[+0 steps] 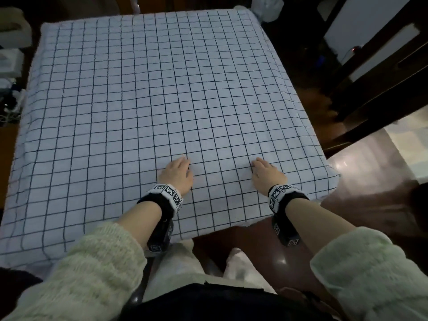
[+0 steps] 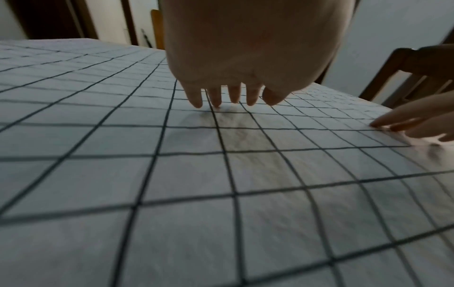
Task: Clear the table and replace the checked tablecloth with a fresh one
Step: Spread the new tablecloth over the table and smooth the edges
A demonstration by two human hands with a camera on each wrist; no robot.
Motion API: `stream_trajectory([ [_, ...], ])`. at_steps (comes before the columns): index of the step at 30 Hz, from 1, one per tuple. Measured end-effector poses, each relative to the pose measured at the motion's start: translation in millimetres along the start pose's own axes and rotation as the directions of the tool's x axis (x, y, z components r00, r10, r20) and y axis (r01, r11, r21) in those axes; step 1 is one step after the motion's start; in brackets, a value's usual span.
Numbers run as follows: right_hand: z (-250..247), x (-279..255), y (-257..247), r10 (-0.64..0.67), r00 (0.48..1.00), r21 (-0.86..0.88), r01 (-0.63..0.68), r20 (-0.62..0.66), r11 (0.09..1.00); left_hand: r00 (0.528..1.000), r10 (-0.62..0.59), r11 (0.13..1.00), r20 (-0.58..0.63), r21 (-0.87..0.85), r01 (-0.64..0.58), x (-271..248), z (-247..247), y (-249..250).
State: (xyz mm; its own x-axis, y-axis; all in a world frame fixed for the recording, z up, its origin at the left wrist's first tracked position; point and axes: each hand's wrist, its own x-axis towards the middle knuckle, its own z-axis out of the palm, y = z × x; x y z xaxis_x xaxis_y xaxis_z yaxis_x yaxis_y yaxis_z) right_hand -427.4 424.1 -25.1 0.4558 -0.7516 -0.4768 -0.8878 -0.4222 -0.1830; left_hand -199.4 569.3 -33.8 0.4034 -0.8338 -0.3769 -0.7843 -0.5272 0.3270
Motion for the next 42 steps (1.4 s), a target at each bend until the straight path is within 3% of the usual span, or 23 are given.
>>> stream_trajectory([
  [4, -8, -14, 42, -0.017, 0.998, -0.027, 0.019, 0.056, 0.999, 0.998, -0.06, 0.998, -0.011, -0.009, 0.06, -24, 28, 37],
  [11, -12, -43, 116, 0.151, 0.987, -0.132, -0.143, 0.056, 0.981, 0.997, -0.061, 0.998, 0.045, -0.014, 0.062, -61, 57, 93],
  [19, -11, -41, 140, 0.241, 0.968, -0.12, -0.233, 0.063, 0.965, 0.995, -0.053, 0.998, 0.083, -0.018, 0.055, -48, 47, 107],
  [24, -10, -37, 148, 0.117, 0.993, -0.014, -0.118, -0.023, 0.993, 0.994, -0.021, 1.0, 0.109, 0.002, 0.021, -22, 41, 130],
  [31, -23, -17, 165, -0.016, 0.999, 0.093, 0.018, -0.032, 0.996, 0.977, -0.042, 0.994, 0.207, 0.106, 0.02, 6, 47, 169],
  [42, -55, 58, 234, -0.154, 0.971, 0.399, 0.071, 0.181, 0.914, 0.958, -0.156, 0.985, 0.239, 0.11, 0.133, 93, 66, 270],
])
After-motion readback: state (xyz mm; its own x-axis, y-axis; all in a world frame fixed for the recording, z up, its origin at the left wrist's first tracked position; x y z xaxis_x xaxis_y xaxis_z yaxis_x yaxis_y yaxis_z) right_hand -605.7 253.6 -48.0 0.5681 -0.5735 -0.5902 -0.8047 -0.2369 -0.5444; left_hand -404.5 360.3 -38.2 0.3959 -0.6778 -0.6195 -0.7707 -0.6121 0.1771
